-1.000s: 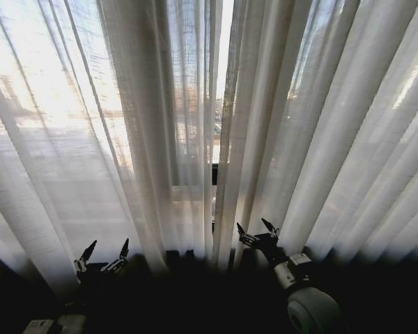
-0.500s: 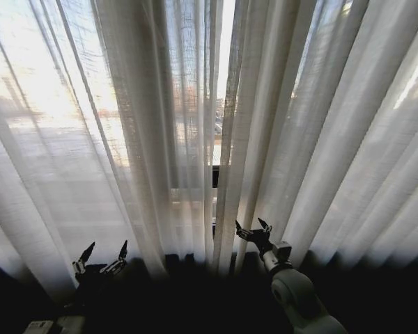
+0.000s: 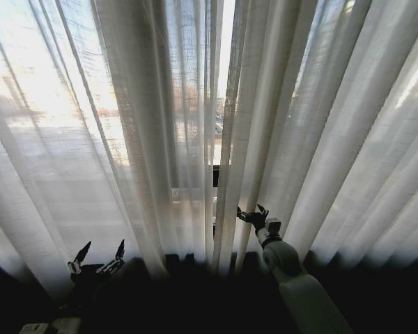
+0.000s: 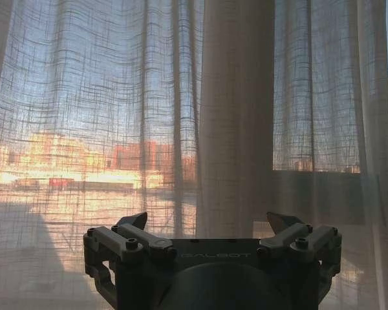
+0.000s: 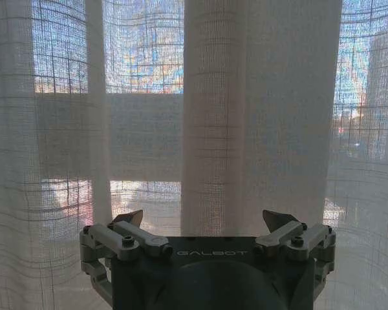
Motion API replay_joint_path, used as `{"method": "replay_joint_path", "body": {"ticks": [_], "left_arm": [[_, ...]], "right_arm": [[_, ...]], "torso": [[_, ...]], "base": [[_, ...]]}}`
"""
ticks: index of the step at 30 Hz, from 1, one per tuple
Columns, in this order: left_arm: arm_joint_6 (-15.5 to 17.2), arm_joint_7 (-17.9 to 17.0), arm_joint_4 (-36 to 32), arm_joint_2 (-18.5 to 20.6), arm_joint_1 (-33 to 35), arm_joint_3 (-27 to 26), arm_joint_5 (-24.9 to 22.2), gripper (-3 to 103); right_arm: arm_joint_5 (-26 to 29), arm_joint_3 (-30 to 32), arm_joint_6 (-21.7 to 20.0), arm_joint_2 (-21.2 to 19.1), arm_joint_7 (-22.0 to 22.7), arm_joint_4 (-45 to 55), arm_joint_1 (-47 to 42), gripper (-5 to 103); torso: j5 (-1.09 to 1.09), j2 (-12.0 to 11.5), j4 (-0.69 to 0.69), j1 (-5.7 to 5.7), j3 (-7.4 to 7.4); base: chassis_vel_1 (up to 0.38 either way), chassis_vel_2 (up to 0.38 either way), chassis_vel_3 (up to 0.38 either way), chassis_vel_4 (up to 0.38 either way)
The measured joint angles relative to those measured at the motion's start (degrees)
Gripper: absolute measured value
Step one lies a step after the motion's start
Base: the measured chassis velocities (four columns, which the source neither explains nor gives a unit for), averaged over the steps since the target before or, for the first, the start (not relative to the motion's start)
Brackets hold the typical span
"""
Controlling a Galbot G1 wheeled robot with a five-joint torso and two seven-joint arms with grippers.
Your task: Open the curtains by pulling them apart, changing their state from closed to fully open.
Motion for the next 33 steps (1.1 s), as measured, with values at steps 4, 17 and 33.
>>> {"method": "replay_joint_path", "body": {"ticks": [4,17,33], "left_arm": [[0.0,0.0,-0.4,0.1,0.2,-0.2,0.0,100],[0.2,0.3,-0.7,0.0,0.1,-0.1,0.0,100],[0.3,0.4,-1.2,0.1,0.2,-0.2,0.0,100]], "right_arm": [[0.1,-0.1,1.3,0.3,0.0,-3.0,1.6,94],[0.6,0.1,1.7,-0.6,0.0,-2.4,1.7,45],[1.6,-0.3,3.0,-1.2,0.1,-0.6,0.9,1]], "torso": [[0.02,0.0,-0.01,0.00,0.00],[0.01,0.0,-0.01,0.00,0.00],[0.01,0.0,-0.01,0.00,-0.01]], "base": [[0.000,0.000,0.000,0.000],[0.000,0.000,0.000,0.000],[0.000,0.000,0.000,0.000]]}}
